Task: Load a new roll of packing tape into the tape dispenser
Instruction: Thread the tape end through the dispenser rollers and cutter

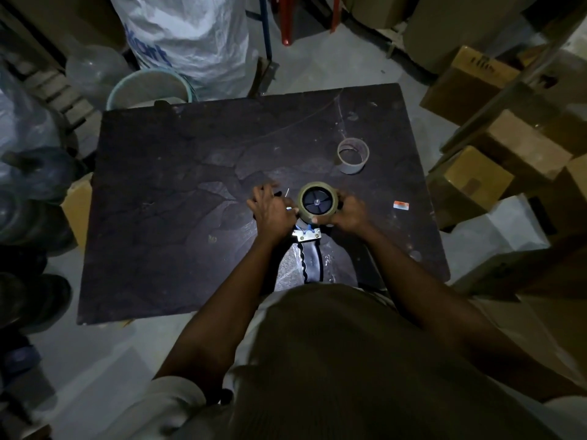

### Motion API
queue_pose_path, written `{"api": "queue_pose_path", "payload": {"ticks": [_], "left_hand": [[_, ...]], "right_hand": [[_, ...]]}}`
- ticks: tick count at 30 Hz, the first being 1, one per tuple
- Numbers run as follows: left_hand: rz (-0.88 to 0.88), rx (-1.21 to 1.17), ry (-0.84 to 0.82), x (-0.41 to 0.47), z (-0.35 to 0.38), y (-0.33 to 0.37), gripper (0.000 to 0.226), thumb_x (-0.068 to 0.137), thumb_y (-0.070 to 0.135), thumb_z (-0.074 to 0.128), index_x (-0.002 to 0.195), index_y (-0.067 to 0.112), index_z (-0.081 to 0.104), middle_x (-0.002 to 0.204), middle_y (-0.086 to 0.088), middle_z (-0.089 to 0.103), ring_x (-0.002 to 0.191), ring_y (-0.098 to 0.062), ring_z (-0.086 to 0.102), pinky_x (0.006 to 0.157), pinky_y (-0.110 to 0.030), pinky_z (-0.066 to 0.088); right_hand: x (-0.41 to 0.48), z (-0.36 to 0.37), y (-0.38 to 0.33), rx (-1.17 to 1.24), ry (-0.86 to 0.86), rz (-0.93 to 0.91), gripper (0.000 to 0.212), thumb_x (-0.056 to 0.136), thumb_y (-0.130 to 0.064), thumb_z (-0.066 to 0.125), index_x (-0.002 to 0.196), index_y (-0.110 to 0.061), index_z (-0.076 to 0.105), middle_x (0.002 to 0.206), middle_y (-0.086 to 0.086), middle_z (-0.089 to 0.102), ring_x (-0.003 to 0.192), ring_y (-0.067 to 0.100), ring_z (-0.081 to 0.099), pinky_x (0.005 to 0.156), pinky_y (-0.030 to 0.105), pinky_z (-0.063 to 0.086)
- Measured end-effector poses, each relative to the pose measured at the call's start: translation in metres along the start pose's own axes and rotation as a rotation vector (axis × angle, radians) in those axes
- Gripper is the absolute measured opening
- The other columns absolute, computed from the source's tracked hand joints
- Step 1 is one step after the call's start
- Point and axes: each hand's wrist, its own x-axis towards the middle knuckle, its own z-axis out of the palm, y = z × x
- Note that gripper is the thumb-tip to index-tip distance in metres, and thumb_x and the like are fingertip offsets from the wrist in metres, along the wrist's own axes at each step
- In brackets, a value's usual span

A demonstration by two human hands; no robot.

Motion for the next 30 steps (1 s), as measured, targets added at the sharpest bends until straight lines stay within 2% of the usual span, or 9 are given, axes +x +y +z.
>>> {"api": "queue_pose_path", "payload": {"ticks": [2,6,11,13,16,19,21,25,30], "left_hand": [[0.048,0.041,0.023,0.0,0.0,0.0,0.014,0.082,0.033,0.073,0.094,0.029,0.081,0.147,-0.003,0.044,0.139,-0.031,0.027,0.106,-0.049,0.022],[0.131,0.093,0.047,0.001,0.002,-0.001,0.012,0.08,0.032,0.073,0.088,0.027,0.081,0.15,-0.002,0.042,0.14,-0.029,0.026,0.109,-0.051,0.021],[0.161,0.029,0.08,0.0,0.005,-0.004,0.017,0.071,0.028,0.069,0.082,0.027,0.081,0.15,0.0,0.042,0.14,-0.029,0.024,0.11,-0.053,0.022],[0.157,0.005,0.087,0.0,0.007,-0.005,0.017,0.07,0.03,0.071,0.083,0.027,0.082,0.15,0.0,0.043,0.139,-0.029,0.023,0.109,-0.053,0.021],[0.133,-0.027,0.117,-0.001,0.012,-0.005,0.015,0.067,0.028,0.072,0.078,0.026,0.082,0.148,0.001,0.045,0.138,-0.03,0.025,0.106,-0.05,0.02],[0.11,-0.081,0.164,0.0,0.015,-0.005,0.01,0.064,0.028,0.074,0.072,0.026,0.08,0.146,0.003,0.047,0.137,-0.031,0.029,0.101,-0.04,0.017],[0.098,-0.108,0.176,0.001,0.015,-0.004,0.009,0.064,0.031,0.075,0.071,0.027,0.08,0.145,0.003,0.046,0.137,-0.031,0.029,0.099,-0.036,0.014],[0.103,-0.113,0.204,0.002,0.016,-0.005,0.012,0.062,0.038,0.076,0.07,0.029,0.078,0.141,0.003,0.045,0.134,-0.029,0.033,0.102,-0.052,0.029],[0.113,-0.101,0.216,0.003,0.017,-0.007,0.011,0.065,0.039,0.074,0.069,0.029,0.076,0.139,0.002,0.044,0.133,-0.027,0.03,0.101,-0.053,0.03]], "right_hand": [[-0.002,-0.001,-0.002,0.017,-0.008,0.01,0.099,0.042,-0.066,0.095,0.13,-0.03,0.068,0.116,-0.008,0.075,0.101,0.011,0.071,0.07,0.016,0.053],[0.005,0.0,0.003,-0.019,0.009,0.009,0.109,0.033,-0.079,0.088,0.129,-0.031,0.068,0.119,-0.006,0.076,0.108,0.018,0.071,0.092,0.037,0.06],[0.017,0.005,0.015,-0.005,0.001,0.023,0.121,0.024,-0.085,0.087,0.13,-0.029,0.066,0.12,-0.006,0.076,0.108,0.019,0.072,0.095,0.041,0.061],[0.01,0.002,0.008,0.003,0.004,0.012,0.119,0.027,-0.082,0.091,0.13,-0.028,0.067,0.119,-0.007,0.076,0.108,0.017,0.072,0.09,0.032,0.062],[0.004,0.0,0.006,0.053,-0.016,0.026,0.089,0.052,-0.042,0.104,0.13,-0.02,0.068,0.111,-0.004,0.072,0.095,0.011,0.069,0.058,0.004,0.049],[0.006,0.001,0.008,0.048,0.008,-0.01,0.096,0.045,-0.053,0.1,0.13,-0.022,0.068,0.112,-0.004,0.074,0.099,0.014,0.07,0.058,0.008,0.045],[0.004,0.001,0.007,0.078,0.008,-0.014,0.093,0.048,-0.048,0.102,0.13,-0.021,0.068,0.112,-0.005,0.073,0.098,0.013,0.07,0.055,0.005,0.044],[0.003,0.001,0.006,0.096,0.002,0.004,0.077,0.058,-0.033,0.103,0.126,-0.019,0.07,0.104,-0.007,0.072,0.089,0.003,0.068,0.051,-0.002,0.04],[0.003,0.002,0.006,0.071,-0.014,-0.007,0.08,0.059,-0.032,0.102,0.13,-0.02,0.069,0.109,-0.005,0.071,0.091,0.001,0.067,0.052,-0.003,0.039]]}}
